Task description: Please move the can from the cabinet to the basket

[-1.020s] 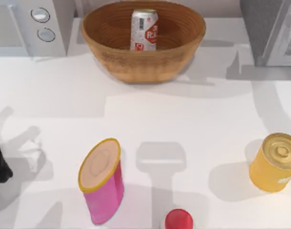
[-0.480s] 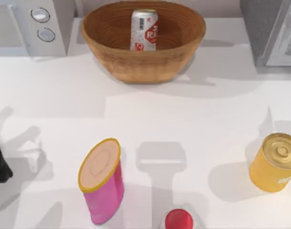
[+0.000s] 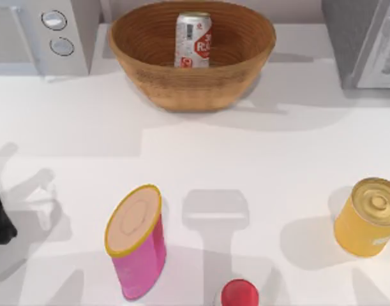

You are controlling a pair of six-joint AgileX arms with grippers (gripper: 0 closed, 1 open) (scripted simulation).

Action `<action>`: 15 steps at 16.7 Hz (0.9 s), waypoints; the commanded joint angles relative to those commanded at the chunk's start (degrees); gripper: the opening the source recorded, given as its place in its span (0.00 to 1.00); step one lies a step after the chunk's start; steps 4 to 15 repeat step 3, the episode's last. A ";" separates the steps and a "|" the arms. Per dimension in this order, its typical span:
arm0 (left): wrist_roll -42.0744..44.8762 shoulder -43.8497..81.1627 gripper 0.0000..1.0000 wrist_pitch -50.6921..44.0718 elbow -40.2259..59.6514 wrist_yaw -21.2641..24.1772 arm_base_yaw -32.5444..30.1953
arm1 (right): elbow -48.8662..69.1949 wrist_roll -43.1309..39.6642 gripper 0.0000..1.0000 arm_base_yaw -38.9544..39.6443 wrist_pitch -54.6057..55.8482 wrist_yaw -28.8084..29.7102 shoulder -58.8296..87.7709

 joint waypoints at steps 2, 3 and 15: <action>0.00 0.00 1.00 0.00 0.00 0.00 0.00 | -1.83 0.02 1.00 -0.46 0.57 -0.56 -1.74; 0.00 0.00 1.00 0.00 0.00 0.00 0.00 | -1.87 0.02 1.00 -0.47 0.58 -0.57 -1.77; 0.00 0.00 1.00 0.00 0.00 0.00 0.00 | -1.87 0.02 1.00 -0.47 0.58 -0.57 -1.77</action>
